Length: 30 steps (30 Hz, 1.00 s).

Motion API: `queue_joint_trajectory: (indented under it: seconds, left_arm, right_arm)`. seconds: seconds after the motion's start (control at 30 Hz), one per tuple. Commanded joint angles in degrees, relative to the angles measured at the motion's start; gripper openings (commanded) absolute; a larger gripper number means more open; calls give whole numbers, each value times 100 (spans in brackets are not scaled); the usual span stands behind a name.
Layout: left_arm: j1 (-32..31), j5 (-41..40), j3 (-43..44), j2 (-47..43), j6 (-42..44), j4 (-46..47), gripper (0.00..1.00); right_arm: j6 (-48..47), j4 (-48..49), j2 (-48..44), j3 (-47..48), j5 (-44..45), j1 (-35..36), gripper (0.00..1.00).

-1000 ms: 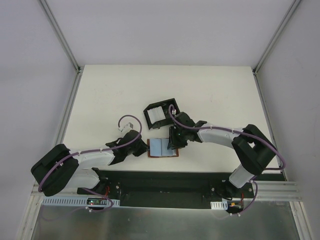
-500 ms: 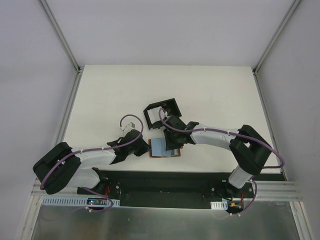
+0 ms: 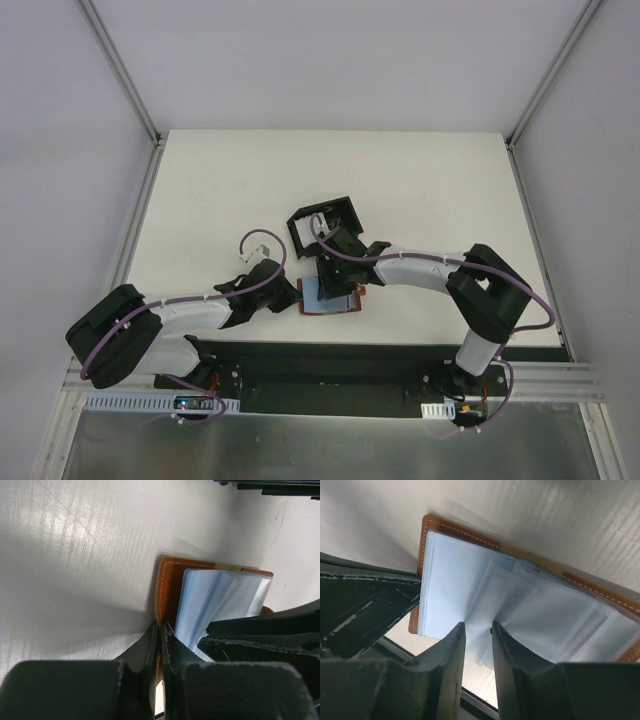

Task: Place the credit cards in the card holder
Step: Turn over the card slot in the card holder.

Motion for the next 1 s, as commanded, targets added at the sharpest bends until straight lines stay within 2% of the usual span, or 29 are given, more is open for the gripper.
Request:
queue_joint_trajectory:
  seconds: [0.0,0.2,0.4,0.5,0.67,0.73,0.97]
  left_arm:
    - [-34,44,-317,268,-22,-810,0]
    - [45,369,-537,628,-233,-353,0]
    - [168,431,-731,594,-391,-274,0]
    - [186,431,-740,611,-400,-265,0]
    - [194,457,-687,681,-365,-265,0]
    - [194,457,-669,673,-330,-273,0]
    - [194,466,-643,681,-286,-273,0]
  right_arm:
    - [109,997,-55,-423,-783,-221,32]
    - [249,1790,-22,-320,-1968,-300,36]
    - [171,2037,-451,-372,-2244,-344,37]
    - [-31,1591,-1030,-434,-1788,-361,39]
    - [-278,344,-1813,-522,-479,-379,42]
    - [-261,183,-1998,-679,-162,-405,43]
    - [-41,-116,-1859,-1031,-196,-739,43]
